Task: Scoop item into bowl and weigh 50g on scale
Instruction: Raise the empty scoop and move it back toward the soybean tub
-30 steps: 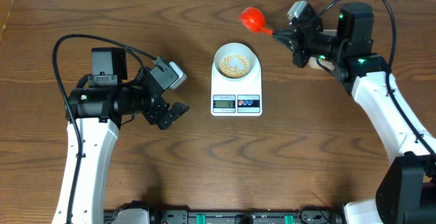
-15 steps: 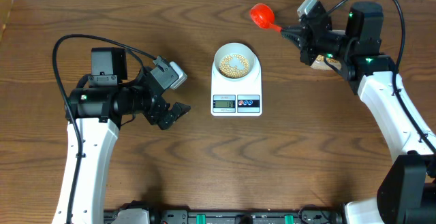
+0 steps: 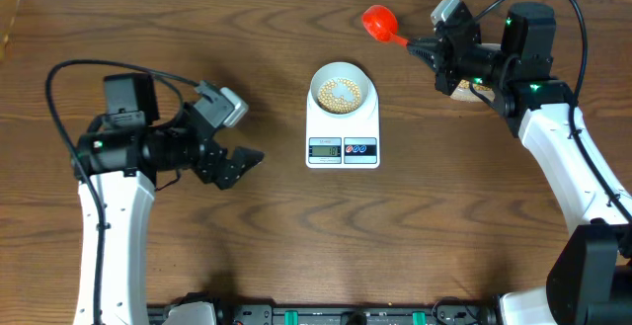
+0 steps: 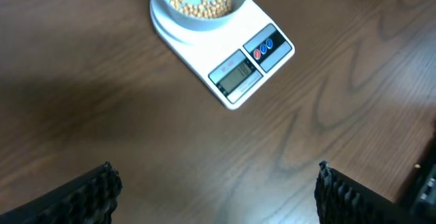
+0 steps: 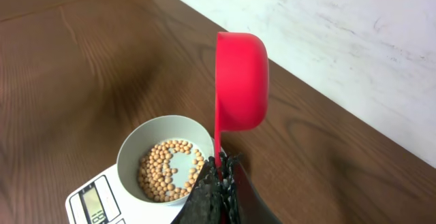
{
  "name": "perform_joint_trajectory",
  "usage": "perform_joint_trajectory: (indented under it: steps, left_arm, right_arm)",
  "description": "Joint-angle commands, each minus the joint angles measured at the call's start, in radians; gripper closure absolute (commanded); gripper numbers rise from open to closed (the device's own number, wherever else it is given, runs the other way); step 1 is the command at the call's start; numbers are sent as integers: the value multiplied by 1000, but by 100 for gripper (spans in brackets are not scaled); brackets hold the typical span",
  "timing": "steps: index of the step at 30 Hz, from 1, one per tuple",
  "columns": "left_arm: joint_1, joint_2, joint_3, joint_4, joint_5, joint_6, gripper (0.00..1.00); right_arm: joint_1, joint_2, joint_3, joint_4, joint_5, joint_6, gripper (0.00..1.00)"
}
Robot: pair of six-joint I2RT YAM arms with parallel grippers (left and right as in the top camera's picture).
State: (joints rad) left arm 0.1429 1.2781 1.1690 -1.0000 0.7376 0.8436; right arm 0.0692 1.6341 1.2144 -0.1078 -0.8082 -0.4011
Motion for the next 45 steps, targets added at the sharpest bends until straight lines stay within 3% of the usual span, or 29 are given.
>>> perform_joint_trajectory:
  steps: [1, 7, 13, 32, 45]
  left_arm:
    - [10, -7, 23, -50, 41, 55, 7]
    - [10, -14, 26, -141, 41, 130, 7]
    - [9, -40, 42, -143, 40, 132, 7]
    - [-10, -64, 44, -140, 37, 192, 7]
    - [-10, -64, 44, -140, 36, 192, 7]
  right_arm:
    - [-5, -14, 1, 11, -13, 13, 99]
    - [-5, -14, 1, 14, -13, 13, 99]
    - [-5, -14, 1, 11, -13, 18, 99]
    - [-84, -14, 1, 10, -26, 272, 99]
    - [-146, -14, 1, -73, -85, 273, 99]
